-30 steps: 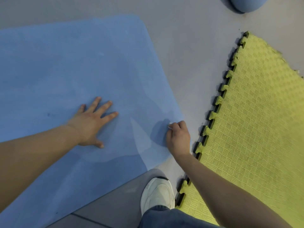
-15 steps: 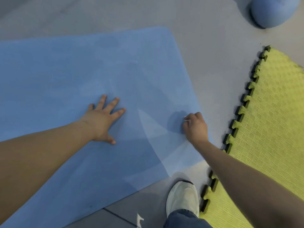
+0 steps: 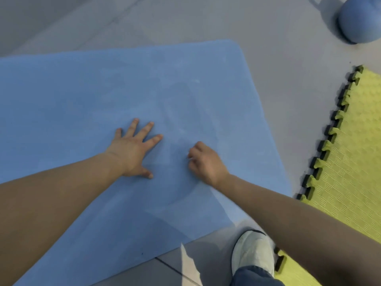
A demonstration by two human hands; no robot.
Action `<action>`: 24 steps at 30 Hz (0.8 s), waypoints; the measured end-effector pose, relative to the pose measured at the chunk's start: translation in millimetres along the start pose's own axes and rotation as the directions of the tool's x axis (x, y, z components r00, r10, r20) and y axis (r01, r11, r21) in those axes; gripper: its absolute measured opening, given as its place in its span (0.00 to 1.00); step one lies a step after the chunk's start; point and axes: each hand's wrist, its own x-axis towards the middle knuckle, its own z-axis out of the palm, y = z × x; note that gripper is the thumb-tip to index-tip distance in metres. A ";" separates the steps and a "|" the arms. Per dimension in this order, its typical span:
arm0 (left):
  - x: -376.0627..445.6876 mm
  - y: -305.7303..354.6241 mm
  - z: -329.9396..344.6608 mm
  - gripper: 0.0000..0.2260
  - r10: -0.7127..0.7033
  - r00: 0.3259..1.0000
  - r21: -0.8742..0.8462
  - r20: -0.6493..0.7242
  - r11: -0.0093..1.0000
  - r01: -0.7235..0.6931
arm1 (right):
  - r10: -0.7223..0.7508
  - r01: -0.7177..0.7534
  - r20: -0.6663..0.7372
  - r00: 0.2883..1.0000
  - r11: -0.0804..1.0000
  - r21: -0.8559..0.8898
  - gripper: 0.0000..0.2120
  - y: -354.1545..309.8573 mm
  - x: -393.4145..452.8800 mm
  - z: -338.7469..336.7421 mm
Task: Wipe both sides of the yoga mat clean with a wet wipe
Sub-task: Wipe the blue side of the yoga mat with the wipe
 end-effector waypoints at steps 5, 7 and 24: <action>-20.9 -36.2 13.8 0.57 -0.085 0.996 -0.050 -0.003 0.995 0.085 | 0.431 -0.455 -0.227 0.873 0.889 -0.062 0.06 47.1 24.2 -29.4; -28.5 -52.6 18.8 0.58 -0.126 0.992 -0.066 0.002 0.990 0.126 | 0.492 -0.517 -0.240 0.837 0.854 -0.052 0.04 34.1 37.9 -20.7; -82.2 -171.1 52.9 0.64 -0.351 0.927 -0.209 0.130 0.905 0.371 | 0.460 -0.491 -0.304 0.834 0.871 -0.027 0.10 -16.5 119.6 -0.9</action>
